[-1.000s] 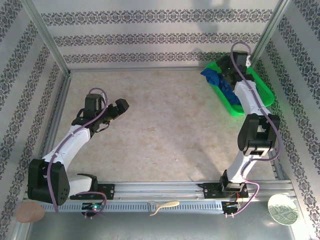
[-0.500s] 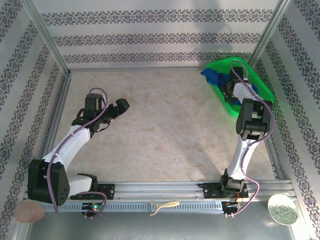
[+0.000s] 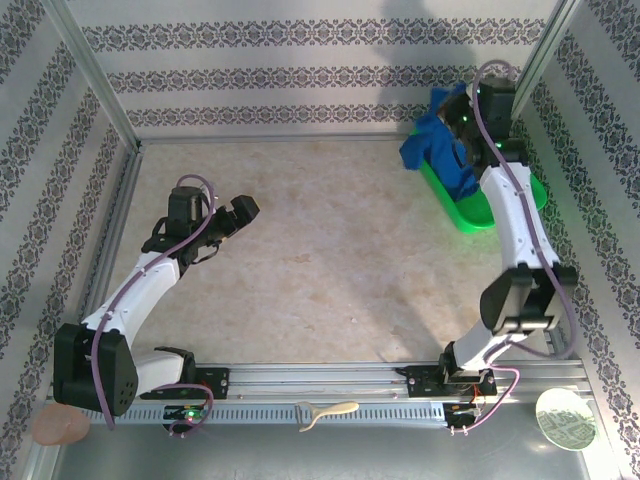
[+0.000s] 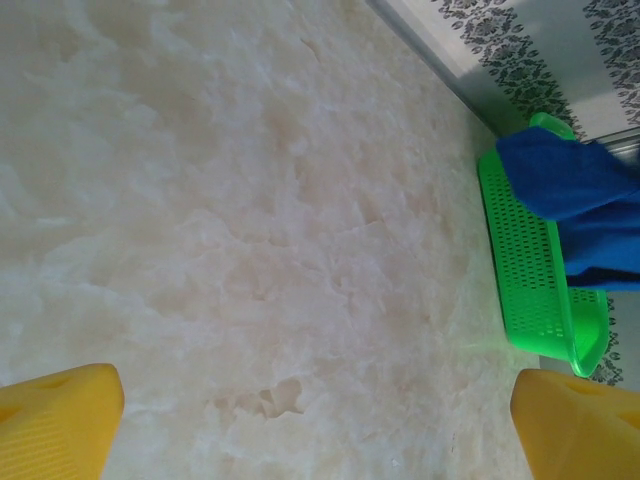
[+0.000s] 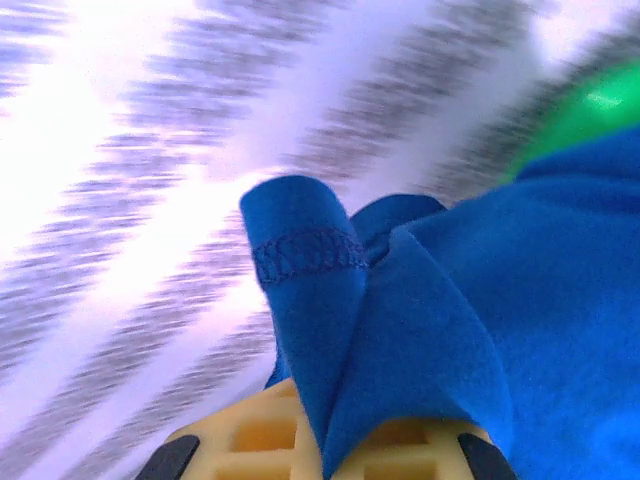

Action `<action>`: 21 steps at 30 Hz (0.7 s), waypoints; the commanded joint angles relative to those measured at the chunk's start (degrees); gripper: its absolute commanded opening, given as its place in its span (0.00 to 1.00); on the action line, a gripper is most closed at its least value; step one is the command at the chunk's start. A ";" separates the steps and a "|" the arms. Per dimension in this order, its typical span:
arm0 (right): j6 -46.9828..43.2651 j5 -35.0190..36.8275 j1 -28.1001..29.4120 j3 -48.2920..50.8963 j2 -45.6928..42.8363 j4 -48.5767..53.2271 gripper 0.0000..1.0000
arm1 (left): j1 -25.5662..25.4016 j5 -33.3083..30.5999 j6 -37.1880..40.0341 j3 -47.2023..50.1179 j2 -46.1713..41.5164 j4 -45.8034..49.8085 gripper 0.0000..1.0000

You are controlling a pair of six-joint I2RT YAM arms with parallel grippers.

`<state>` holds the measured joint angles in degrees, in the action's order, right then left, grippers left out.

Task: Fold the inside-out t-shirt

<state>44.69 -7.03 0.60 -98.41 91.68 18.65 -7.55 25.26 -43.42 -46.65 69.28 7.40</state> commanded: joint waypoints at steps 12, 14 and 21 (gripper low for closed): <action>2.62 -12.39 16.73 -12.55 -0.55 -2.32 0.00 | -0.81 -0.23 4.26 -4.54 -3.51 4.24 0.99; 2.14 -11.46 18.58 -9.68 -0.06 -2.91 0.00 | -0.87 -0.36 4.31 -3.73 -4.25 4.27 0.99; -1.38 -2.01 24.41 14.61 0.06 -9.12 0.27 | -0.86 -1.42 2.41 0.98 -6.93 1.82 0.99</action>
<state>45.71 -14.24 23.62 -90.13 90.83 12.99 -7.55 24.80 -40.60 -47.44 63.42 9.93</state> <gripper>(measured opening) 0.193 0.993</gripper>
